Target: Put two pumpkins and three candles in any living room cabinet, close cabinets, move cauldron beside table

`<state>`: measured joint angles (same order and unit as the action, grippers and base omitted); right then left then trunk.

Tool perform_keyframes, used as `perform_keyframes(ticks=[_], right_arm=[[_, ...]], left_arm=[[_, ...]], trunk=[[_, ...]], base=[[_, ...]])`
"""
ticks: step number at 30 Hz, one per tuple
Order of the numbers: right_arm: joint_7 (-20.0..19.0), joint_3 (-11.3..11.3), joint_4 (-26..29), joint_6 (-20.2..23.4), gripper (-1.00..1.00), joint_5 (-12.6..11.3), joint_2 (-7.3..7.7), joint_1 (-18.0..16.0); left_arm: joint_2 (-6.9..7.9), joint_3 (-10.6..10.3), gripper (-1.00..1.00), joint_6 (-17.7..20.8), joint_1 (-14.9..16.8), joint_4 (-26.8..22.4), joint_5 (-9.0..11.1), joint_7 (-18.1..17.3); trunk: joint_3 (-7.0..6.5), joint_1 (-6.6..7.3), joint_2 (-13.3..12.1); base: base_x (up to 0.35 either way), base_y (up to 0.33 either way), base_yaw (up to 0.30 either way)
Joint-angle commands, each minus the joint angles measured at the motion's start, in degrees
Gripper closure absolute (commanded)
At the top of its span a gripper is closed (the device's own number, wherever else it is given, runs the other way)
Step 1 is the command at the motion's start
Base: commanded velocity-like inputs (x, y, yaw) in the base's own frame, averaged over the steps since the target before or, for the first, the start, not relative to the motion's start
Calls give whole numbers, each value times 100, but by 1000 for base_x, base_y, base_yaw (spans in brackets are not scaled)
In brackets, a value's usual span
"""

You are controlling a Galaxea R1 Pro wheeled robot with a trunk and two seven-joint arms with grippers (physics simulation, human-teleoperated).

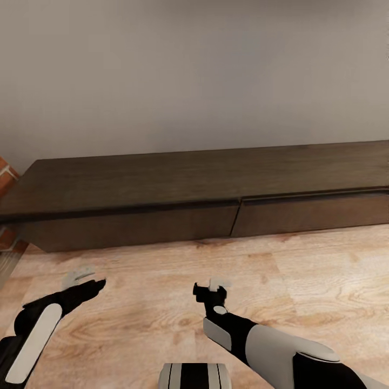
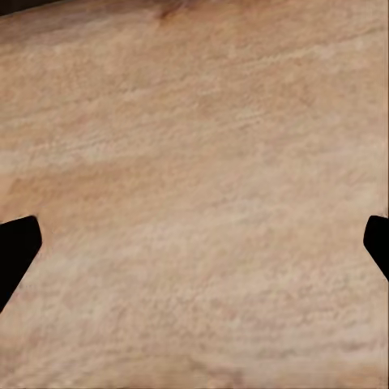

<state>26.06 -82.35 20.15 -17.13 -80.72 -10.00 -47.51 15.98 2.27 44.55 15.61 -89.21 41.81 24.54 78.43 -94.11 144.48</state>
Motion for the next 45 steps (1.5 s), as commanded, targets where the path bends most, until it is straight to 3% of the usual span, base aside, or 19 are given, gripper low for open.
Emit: perform_keyframes(ticks=[1, 3, 7, 9, 15, 19, 26, 45], right_arm=[[228, -45, 214, 71, -100, -57, 0, -9], [565, -44, 476, 200, -100, -53, 0, -6], [797, -62, 635, 459, -100, -27, 0, -7], [845, -70, 653, 490, -100, -14, 0, -6], [739, -78, 649, 546, -100, -33, 0, -4], [658, -79, 617, 711, -100, -30, 0, -4], [615, -86, 613, 783, -100, -5, 0, -4], [611, -128, 595, 756, -100, 14, 0, -4]], left_arm=[[21, 181, -100, 278, 9, -1, 368, 53], [53, 581, -100, 652, 16, -5, 746, 53], [84, 1066, -100, 1129, 27, -6, 988, 52], [93, 1128, -100, 1210, 29, -3, 1017, 60], [105, 1181, -100, 1269, 30, 0, 1030, 92], [262, 1197, -100, 1282, 25, 10, 1064, 95], [349, 1164, -100, 1284, 16, 47, 1567, 103], [423, 1153, -100, 1284, 18, 61, 1611, 104]], trunk=[[-18, 3, 0], [-62, 9, -2], [-151, 19, -8], [-195, 24, -10], [-328, 40, -18], [-417, 50, -24], [-581, 68, -33], [-1032, 117, -58]], base=[[-3, 0, 0], [-2, 0, 0], [0, 0, 0], [0, 0, 0], [0, 0, 0], [0, 0, 0], [0, 0, -5], [-2, 0, -7]])
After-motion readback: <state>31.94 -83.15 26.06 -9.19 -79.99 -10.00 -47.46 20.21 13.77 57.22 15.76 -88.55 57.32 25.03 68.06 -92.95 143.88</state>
